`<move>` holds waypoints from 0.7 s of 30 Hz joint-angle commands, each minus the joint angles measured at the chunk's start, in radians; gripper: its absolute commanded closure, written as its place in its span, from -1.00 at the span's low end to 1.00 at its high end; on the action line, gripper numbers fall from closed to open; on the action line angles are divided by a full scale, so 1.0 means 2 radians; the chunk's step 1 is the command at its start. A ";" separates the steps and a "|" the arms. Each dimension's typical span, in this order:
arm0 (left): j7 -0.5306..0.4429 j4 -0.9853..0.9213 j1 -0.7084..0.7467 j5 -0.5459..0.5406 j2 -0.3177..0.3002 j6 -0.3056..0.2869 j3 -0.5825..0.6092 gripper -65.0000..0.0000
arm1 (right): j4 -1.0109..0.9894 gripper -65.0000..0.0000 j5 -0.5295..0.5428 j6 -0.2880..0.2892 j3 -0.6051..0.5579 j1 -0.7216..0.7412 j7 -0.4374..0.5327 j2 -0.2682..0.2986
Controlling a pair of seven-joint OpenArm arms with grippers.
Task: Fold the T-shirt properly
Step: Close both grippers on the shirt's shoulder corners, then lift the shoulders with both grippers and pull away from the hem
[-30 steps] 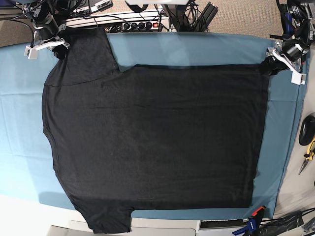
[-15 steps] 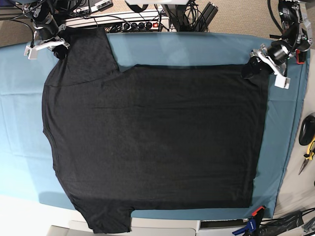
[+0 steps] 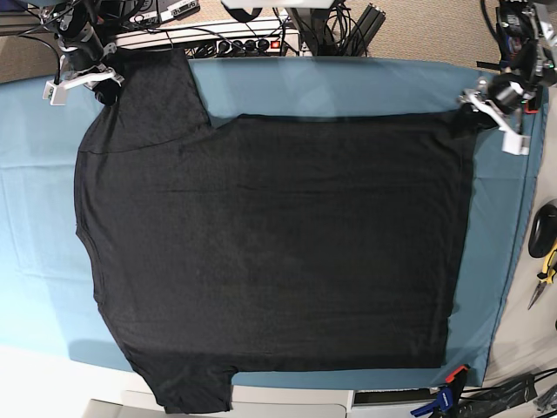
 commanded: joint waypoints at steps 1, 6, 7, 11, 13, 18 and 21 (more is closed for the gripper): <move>-0.001 0.005 0.001 -0.004 -0.012 -0.003 -0.004 0.82 | 0.005 1.00 -0.001 0.002 0.001 -0.004 0.000 0.003; -0.001 0.005 0.001 -0.004 -0.012 -0.004 -0.002 1.00 | 0.005 1.00 -0.001 0.041 0.001 -0.004 0.003 0.003; -0.001 0.005 0.002 -0.004 -0.011 -0.004 -0.002 1.00 | 0.005 1.00 -0.001 0.044 0.001 -0.004 0.003 0.003; 0.007 0.005 0.002 -0.004 -0.011 0.007 -0.002 1.00 | 0.006 1.00 -0.001 0.055 0.001 -0.004 -0.001 0.004; 0.022 0.005 0.005 -0.017 -0.014 0.009 -0.003 1.00 | 0.006 1.00 0.000 0.055 0.002 -0.008 -0.011 0.009; 0.035 0.026 0.047 -0.052 -0.023 0.003 -0.004 1.00 | 0.019 1.00 0.010 0.055 0.002 -0.042 -0.020 0.043; 0.039 0.046 0.077 -0.075 -0.024 0.003 -0.019 1.00 | 0.050 1.00 0.013 0.056 0.011 -0.076 -0.023 0.060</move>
